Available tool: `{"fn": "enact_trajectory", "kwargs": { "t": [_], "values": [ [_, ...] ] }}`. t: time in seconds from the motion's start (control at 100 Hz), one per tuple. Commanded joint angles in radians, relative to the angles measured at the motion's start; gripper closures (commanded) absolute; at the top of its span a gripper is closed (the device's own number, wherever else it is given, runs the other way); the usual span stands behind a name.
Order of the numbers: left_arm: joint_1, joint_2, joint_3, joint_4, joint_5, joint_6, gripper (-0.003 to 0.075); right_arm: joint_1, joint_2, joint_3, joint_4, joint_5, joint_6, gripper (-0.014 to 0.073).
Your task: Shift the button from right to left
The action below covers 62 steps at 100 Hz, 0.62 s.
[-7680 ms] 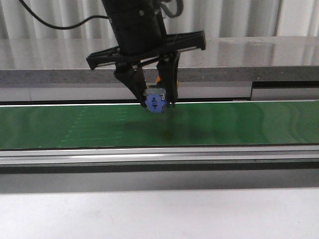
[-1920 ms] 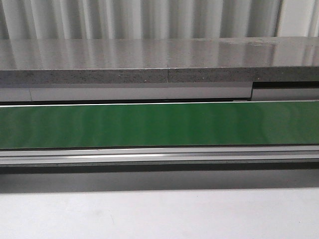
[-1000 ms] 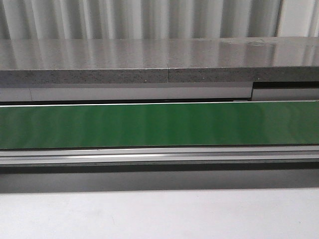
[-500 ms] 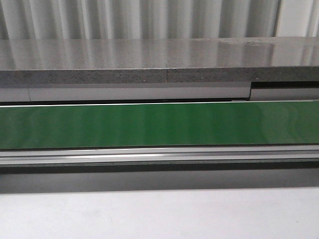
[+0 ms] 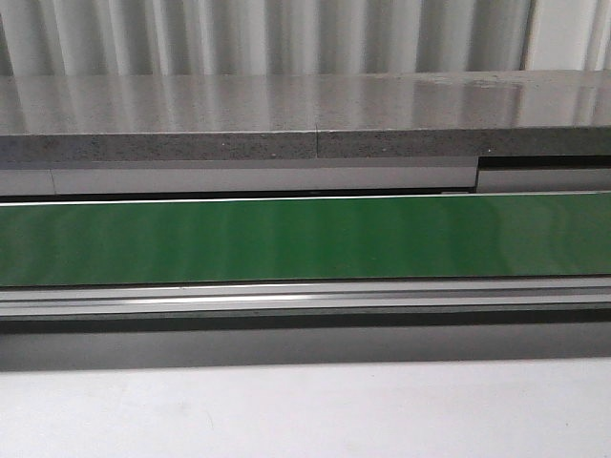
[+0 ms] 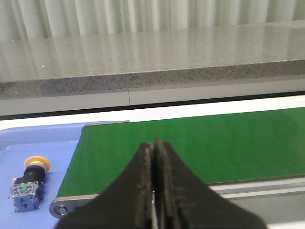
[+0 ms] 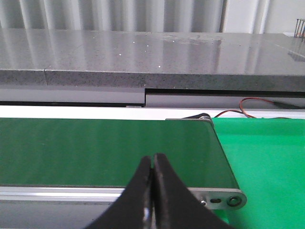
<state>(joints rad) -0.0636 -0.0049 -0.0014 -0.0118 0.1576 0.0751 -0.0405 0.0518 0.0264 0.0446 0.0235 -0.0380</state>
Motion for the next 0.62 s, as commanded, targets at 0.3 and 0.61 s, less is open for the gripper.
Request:
{"fn": "enact_trajectory", "kwargs": {
  "t": [0.3,0.61],
  "values": [
    [-0.006,-0.035,0.025,0.001,-0.073,-0.002,0.074,-0.012,-0.078,-0.015,-0.035,0.025,0.007,0.066],
    [-0.006,-0.035,0.025,0.001,-0.073,-0.002,0.074,-0.013,-0.078,-0.015,-0.035,0.025,0.007,0.066]
  ]
}}
